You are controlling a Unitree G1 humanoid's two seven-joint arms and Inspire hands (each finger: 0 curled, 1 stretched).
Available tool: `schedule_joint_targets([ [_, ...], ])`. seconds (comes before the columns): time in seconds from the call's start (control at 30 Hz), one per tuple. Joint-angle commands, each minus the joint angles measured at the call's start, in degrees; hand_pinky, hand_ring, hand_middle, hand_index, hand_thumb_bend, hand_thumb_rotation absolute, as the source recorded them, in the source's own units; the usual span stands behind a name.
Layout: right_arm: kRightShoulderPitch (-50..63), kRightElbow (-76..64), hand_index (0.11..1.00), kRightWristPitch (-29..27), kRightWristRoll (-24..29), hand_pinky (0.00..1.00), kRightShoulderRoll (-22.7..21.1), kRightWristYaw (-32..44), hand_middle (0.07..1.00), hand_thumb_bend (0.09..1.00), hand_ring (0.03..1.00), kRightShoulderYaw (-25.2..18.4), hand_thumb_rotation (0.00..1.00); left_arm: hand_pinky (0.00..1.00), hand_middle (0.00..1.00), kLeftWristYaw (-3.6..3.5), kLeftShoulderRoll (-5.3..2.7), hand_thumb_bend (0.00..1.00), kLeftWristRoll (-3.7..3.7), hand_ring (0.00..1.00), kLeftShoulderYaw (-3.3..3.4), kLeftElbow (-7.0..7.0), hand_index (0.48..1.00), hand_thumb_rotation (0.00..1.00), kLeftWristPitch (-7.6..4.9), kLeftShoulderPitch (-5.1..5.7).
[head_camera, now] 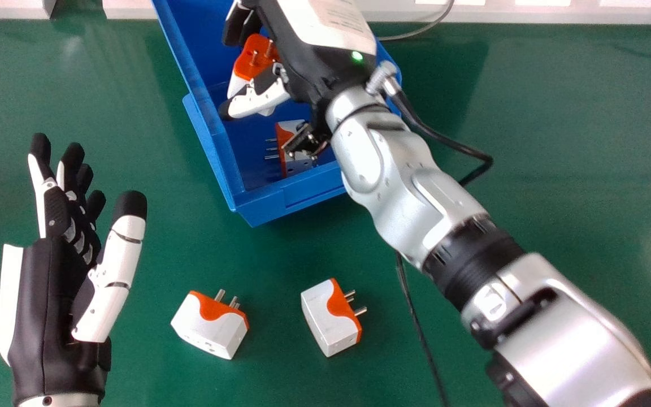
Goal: Pick all objects and put in blue box
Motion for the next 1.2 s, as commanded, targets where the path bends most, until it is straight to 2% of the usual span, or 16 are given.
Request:
schedule_joint_targets([
  [0.0,-4.21,2.60,0.545,-0.92,0.17,0.29,0.82,-1.60,0.552,0.484,0.436,0.21,0.00,0.98,1.00,0.26,-0.23,0.42,0.44,1.00,-0.19,-1.78,0.991,0.62,-1.52,0.70],
  [0.1,-5.59,5.22,0.538,-1.36,0.05,0.32,0.97,-2.27,0.548,0.487,0.427,0.76,0.00,0.98,1.00,0.28,-0.37,0.42,0.37,1.00,-0.27,-1.98,0.990,0.62,-1.63,1.27],
  [0.23,-7.62,7.93,0.548,0.80,-0.78,0.29,1.50,-1.78,0.551,0.484,0.435,2.26,0.00,0.98,0.99,0.62,-0.67,0.41,0.55,1.00,-0.28,-2.25,0.985,0.63,-1.75,1.88],
  [0.37,-8.39,9.31,0.556,0.92,-0.47,0.29,1.76,-2.15,0.547,0.484,0.440,2.95,0.00,0.98,0.99,0.75,-0.65,0.42,0.45,1.00,-0.33,-2.41,0.981,0.63,-1.65,2.10],
  [0.47,-7.67,9.67,0.533,0.12,-0.03,0.30,1.80,-3.45,0.566,0.485,0.449,2.79,0.00,0.98,0.99,0.97,-0.65,0.43,0.73,1.00,-0.28,-2.52,0.979,0.64,-1.77,2.27],
  [0.63,-6.73,10.21,0.519,-0.87,-0.13,0.31,1.33,-3.39,0.574,0.486,0.458,3.31,0.00,1.00,0.99,0.55,-0.50,0.44,-0.22,1.00,-0.12,-2.67,0.981,0.64,-1.94,2.73],
  [0.73,-6.53,10.35,0.514,-1.11,-0.09,0.31,0.97,-2.57,0.582,0.485,0.466,3.85,0.00,1.00,1.00,0.48,-0.43,0.45,-0.27,1.00,-0.07,-2.77,0.984,0.64,-1.87,2.91],
  [0.83,-6.51,10.50,0.513,-0.93,0.60,0.31,1.19,-1.89,0.578,0.486,0.465,3.59,0.00,0.99,0.99,0.60,-0.44,0.45,0.00,1.00,-0.05,-2.80,0.983,0.64,-1.92,3.05],
  [0.97,-6.71,10.90,0.535,-0.02,1.29,0.29,1.76,0.00,0.536,0.488,0.442,3.32,0.00,1.00,1.00,0.59,-0.55,0.44,-0.26,1.00,-0.39,-3.61,0.985,0.63,-1.13,3.17],
  [1.07,-6.69,10.92,0.559,0.51,1.19,0.28,1.87,1.65,0.511,0.486,0.427,3.64,0.00,1.00,1.00,0.62,-0.51,0.42,-0.11,1.00,-0.35,-3.75,0.987,0.63,-1.08,3.26],
  [1.17,-6.49,10.53,0.542,1.36,1.70,0.29,1.81,3.80,0.509,0.490,0.431,3.33,0.00,1.00,1.00,0.60,-0.49,0.42,-0.20,1.00,-0.32,-3.78,0.992,0.63,-1.03,3.28],
])
